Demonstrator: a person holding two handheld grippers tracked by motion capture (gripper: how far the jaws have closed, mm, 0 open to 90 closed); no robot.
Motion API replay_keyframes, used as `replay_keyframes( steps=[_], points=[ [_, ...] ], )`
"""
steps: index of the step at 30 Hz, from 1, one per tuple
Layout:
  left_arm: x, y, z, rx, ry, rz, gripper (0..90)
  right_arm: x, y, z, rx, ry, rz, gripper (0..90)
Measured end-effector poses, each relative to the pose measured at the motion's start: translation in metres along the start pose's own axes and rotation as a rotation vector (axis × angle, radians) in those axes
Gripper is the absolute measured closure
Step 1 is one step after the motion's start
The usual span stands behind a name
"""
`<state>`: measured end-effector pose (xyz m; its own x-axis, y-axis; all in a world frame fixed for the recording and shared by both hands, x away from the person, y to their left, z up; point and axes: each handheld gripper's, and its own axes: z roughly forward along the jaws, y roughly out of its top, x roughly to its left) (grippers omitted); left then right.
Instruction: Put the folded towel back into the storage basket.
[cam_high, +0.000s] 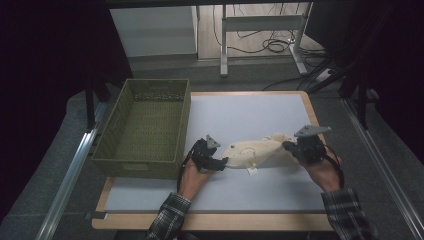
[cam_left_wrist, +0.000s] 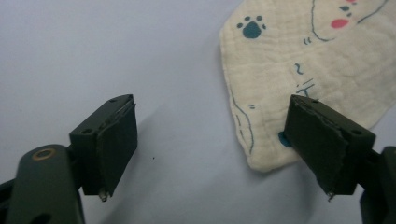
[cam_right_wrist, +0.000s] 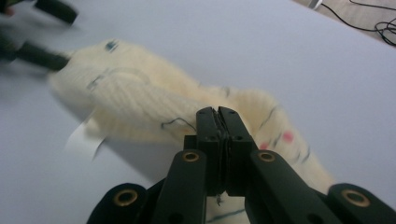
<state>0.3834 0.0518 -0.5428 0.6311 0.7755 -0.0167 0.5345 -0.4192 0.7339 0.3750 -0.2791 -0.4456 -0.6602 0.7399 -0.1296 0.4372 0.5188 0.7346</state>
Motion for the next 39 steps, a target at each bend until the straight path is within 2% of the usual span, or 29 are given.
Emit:
replay_keyframes(
  steps=[1, 2, 3, 4, 5, 7, 9, 10, 12, 14, 15, 16, 18, 21, 24, 25, 27, 30, 33, 34, 35, 39],
  points=[
    [0.000, 0.000, 0.000, 0.000, 0.000, 0.000, 16.6, 0.000, 0.000, 0.000, 0.000, 0.000, 0.000, 87.9],
    [0.003, 0.000, 0.001, 0.010, -0.012, -0.021, 16.0, -0.010, 0.014, 0.018, 0.016, -0.012, 0.010, 87.7],
    [0.003, 0.000, 0.001, 0.010, -0.012, -0.021, 15.8, -0.010, 0.014, 0.018, 0.016, -0.012, 0.010, 87.7],
    [0.003, 0.000, 0.001, 0.012, -0.011, -0.020, 15.8, -0.018, 0.021, 0.043, 0.034, -0.017, 0.031, 86.6],
    [0.003, 0.000, 0.001, 0.012, -0.009, -0.020, 15.8, -0.018, 0.021, 0.043, 0.034, -0.017, 0.031, 86.6],
    [0.002, 0.000, 0.001, 0.009, -0.003, -0.017, 15.9, -0.023, 0.022, 0.063, 0.054, -0.027, 0.047, 83.4],
    [0.002, 0.000, 0.001, 0.009, -0.004, -0.020, 15.9, -0.029, 0.018, 0.086, 0.089, -0.037, 0.070, 75.8],
    [0.002, 0.000, 0.001, 0.009, -0.004, -0.021, 15.9, -0.037, 0.012, 0.101, 0.125, -0.017, 0.123, 71.7],
    [0.002, 0.000, 0.001, 0.008, -0.004, -0.021, 16.0, -0.040, 0.011, 0.104, 0.127, -0.012, 0.140, 70.0],
    [0.003, 0.000, 0.001, 0.010, -0.006, -0.022, 16.0, -0.046, 0.011, 0.099, 0.097, -0.013, 0.173, 65.2],
    [0.003, 0.000, 0.001, 0.011, -0.007, -0.023, 15.9, -0.047, 0.012, 0.093, 0.082, -0.022, 0.170, 63.7],
    [0.003, 0.000, 0.001, 0.011, -0.007, -0.023, 15.9, -0.047, 0.017, 0.079, 0.062, -0.032, 0.151, 61.7],
    [0.003, 0.000, 0.001, 0.010, -0.007, -0.023, 15.9, -0.046, 0.018, 0.074, 0.052, -0.035, 0.144, 61.6],
    [0.003, 0.000, 0.001, 0.011, -0.006, -0.022, 15.9, -0.042, 0.024, 0.051, 0.025, -0.044, 0.123, 61.3],
    [0.003, 0.000, 0.001, 0.011, -0.006, -0.020, 15.9, -0.034, 0.026, 0.024, 0.010, -0.035, 0.102, 61.9],
    [0.003, 0.000, 0.002, 0.006, -0.006, -0.025, 15.9, -0.034, 0.026, 0.024, 0.010, -0.035, 0.102, 61.9],
    [0.003, 0.000, 0.002, 0.006, -0.006, -0.024, 16.0, -0.030, 0.025, 0.010, 0.011, -0.022, 0.099, 62.1],
    [0.003, 0.000, 0.002, 0.006, -0.005, -0.025, 16.0, -0.024, 0.019, -0.002, 0.020, 0.005, 0.105, 63.9],
    [0.002, 0.000, 0.002, 0.006, -0.006, -0.027, 16.0, -0.016, 0.006, -0.006, 0.039, 0.043, 0.109, 67.4],
    [0.003, 0.000, 0.001, 0.010, -0.006, -0.022, 16.0, -0.011, -0.004, -0.002, 0.051, 0.064, 0.107, 67.8],
    [0.003, 0.000, 0.001, 0.010, -0.006, -0.022, 16.0, -0.011, -0.004, -0.002, 0.051, 0.064, 0.107, 67.8],
    [0.003, 0.000, 0.001, 0.010, -0.006, -0.022, 16.0, -0.009, -0.024, 0.020, 0.094, 0.064, 0.110, 67.0]
  ],
)
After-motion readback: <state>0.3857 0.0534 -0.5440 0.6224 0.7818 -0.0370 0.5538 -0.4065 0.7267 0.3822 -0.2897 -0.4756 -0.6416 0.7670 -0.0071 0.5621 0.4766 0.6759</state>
